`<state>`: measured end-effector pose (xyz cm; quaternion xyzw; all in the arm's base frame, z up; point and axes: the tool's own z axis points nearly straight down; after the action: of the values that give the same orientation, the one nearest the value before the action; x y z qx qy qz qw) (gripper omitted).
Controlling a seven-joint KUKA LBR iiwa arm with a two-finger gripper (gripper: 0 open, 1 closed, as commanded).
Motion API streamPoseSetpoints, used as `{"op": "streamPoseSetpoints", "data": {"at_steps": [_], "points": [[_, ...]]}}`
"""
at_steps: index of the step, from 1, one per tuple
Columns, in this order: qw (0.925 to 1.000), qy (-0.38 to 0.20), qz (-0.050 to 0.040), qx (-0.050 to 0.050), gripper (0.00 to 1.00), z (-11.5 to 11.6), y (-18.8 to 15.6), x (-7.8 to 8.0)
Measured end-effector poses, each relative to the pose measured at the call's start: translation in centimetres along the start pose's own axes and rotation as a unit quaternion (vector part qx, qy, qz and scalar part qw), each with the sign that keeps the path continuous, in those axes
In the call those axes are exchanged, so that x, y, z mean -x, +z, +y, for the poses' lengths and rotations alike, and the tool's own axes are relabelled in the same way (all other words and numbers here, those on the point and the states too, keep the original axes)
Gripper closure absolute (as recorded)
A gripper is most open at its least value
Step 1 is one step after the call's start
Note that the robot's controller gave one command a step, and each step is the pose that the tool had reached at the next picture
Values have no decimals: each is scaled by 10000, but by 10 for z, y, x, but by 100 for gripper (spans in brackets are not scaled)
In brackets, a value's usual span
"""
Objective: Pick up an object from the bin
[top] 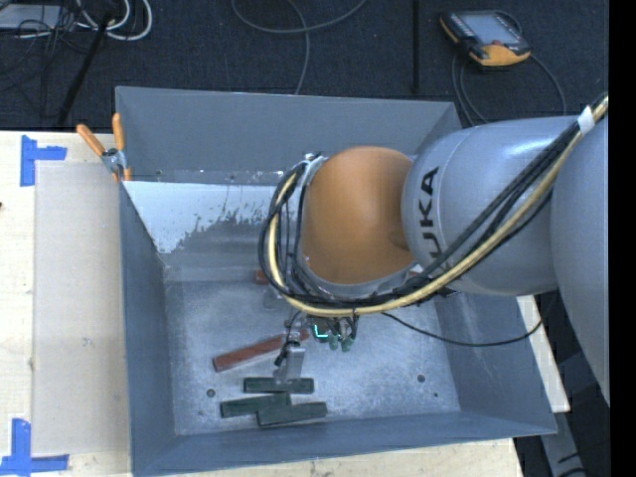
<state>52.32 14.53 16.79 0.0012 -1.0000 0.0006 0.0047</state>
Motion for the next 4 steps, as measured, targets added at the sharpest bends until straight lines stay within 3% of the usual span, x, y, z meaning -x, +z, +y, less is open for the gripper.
{"op": "streamPoseSetpoints", "data": {"at_steps": [1,2,3,4], "points": [[10000,18,-35,6,0,-1,-3,2],[9996,-267,-75,8,0,2,34,9],[9970,778,-60,22,100,3,94,14],[9969,781,-60,22,100,3,94,14]]}}
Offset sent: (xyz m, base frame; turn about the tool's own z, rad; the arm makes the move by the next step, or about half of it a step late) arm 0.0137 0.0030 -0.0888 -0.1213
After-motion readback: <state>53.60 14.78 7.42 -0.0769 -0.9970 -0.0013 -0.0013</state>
